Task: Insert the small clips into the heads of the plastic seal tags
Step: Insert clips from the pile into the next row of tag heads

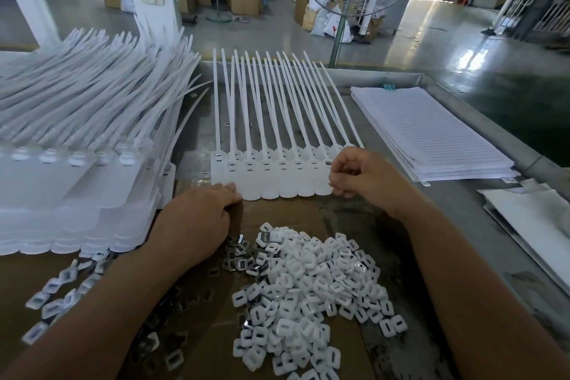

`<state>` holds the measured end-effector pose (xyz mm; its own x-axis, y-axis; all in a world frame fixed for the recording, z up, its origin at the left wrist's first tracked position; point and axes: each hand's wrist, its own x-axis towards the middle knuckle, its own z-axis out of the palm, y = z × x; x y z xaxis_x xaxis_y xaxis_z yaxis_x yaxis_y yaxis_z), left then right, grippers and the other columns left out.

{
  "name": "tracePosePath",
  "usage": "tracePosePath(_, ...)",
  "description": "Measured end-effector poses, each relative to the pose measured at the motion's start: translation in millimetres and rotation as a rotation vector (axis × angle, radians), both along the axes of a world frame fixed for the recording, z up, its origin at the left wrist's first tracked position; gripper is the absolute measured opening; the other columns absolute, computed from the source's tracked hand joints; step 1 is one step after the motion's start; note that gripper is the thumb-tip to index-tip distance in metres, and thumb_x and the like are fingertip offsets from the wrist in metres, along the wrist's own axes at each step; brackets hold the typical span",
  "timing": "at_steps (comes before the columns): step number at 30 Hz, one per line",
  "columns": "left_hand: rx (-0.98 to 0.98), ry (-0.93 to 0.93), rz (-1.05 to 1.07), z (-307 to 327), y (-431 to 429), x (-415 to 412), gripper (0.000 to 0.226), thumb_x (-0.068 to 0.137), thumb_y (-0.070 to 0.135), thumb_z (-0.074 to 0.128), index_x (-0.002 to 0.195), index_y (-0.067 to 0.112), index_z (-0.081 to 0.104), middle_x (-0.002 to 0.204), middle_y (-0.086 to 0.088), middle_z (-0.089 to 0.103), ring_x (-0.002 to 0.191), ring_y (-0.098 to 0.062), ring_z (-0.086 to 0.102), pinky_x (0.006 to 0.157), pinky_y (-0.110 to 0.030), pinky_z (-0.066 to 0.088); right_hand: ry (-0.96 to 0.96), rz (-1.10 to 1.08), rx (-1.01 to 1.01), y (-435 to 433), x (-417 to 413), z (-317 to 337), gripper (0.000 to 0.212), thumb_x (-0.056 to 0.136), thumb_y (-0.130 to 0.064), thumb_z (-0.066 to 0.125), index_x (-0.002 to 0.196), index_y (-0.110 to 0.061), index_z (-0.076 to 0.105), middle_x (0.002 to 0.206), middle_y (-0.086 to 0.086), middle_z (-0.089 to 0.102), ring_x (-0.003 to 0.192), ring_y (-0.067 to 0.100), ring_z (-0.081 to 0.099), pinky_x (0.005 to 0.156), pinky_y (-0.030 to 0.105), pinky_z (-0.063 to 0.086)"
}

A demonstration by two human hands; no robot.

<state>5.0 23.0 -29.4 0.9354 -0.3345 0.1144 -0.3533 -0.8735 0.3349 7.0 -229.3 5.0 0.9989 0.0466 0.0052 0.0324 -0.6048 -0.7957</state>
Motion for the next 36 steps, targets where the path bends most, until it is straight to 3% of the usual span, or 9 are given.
tracePosePath(6, 0.015, 0.007, -0.004, 1.2, -0.1, -0.2, 0.046, 0.092, 0.011, 0.037, 0.134, 0.029, 0.042, 0.145, 0.015, 0.032, 0.133, -0.006, 0.030, 0.107, -0.023, 0.024, -0.083, -0.190, -0.038, -6.5, 16.4, -5.8, 0.018, 0.078, -0.002, 0.068, 0.086, -0.016, 0.060, 0.079, -0.003, 0.062, 0.071, 0.006, 0.057, 0.056, 0.008, 0.043)
tracePosePath(14, 0.001, 0.016, 0.001, 1.8, 0.1, -0.4, 0.048, 0.091, 0.009, 0.038, 0.135, 0.028, 0.042, 0.145, 0.014, 0.032, 0.134, -0.006, 0.027, 0.108, -0.023, 0.021, -0.162, -0.254, -0.092, -4.9, 45.3, -18.0, 0.013, 0.082, -0.006, 0.067, 0.092, -0.013, 0.071, 0.080, -0.007, 0.061, 0.067, -0.005, 0.053, 0.056, 0.001, 0.036)
tracePosePath(17, -0.004, 0.011, 0.002, 1.8, 0.5, -0.6, 0.048, 0.091, 0.009, 0.038, 0.134, 0.028, 0.042, 0.145, 0.014, 0.032, 0.134, -0.005, 0.028, 0.108, -0.023, 0.022, -0.143, -0.267, -0.070, -7.0, 53.8, -27.5, 0.017, 0.085, -0.006, 0.061, 0.085, -0.021, 0.067, 0.081, -0.007, 0.061, 0.071, -0.004, 0.053, 0.066, 0.008, 0.039)
tracePosePath(22, -0.016, -0.003, -0.003, 1.0, 0.5, -0.2, 0.048, 0.090, 0.007, 0.039, 0.133, 0.027, 0.044, 0.144, 0.015, 0.034, 0.133, -0.004, 0.030, 0.107, -0.020, 0.022, -0.101, -0.240, -0.086, -10.5, 57.4, -32.4, 0.028, 0.085, -0.009, 0.062, 0.070, -0.032, 0.060, 0.077, -0.015, 0.060, 0.076, 0.000, 0.056, 0.064, 0.013, 0.039)
tracePosePath(29, -0.013, 0.001, -0.001, 2.1, 0.4, 0.3, 0.048, 0.090, 0.007, 0.039, 0.134, 0.027, 0.044, 0.144, 0.015, 0.033, 0.133, -0.004, 0.029, 0.107, -0.020, 0.021, -0.043, -0.219, -0.140, -7.2, 60.2, -29.0, 0.016, 0.085, -0.010, 0.062, 0.077, -0.023, 0.064, 0.076, -0.018, 0.057, 0.074, -0.003, 0.052, 0.070, 0.019, 0.039)
tracePosePath(36, -0.003, 0.004, 0.007, 3.0, 0.4, -0.6, 0.048, 0.090, 0.008, 0.039, 0.132, 0.028, 0.046, 0.144, 0.015, 0.035, 0.132, -0.007, 0.032, 0.107, -0.023, 0.024, -0.011, -0.269, -0.150, -5.4, 62.1, -27.3, 0.020, 0.083, -0.010, 0.063, 0.071, -0.025, 0.061, 0.075, -0.020, 0.054, 0.074, -0.001, 0.050, 0.076, 0.024, 0.041)
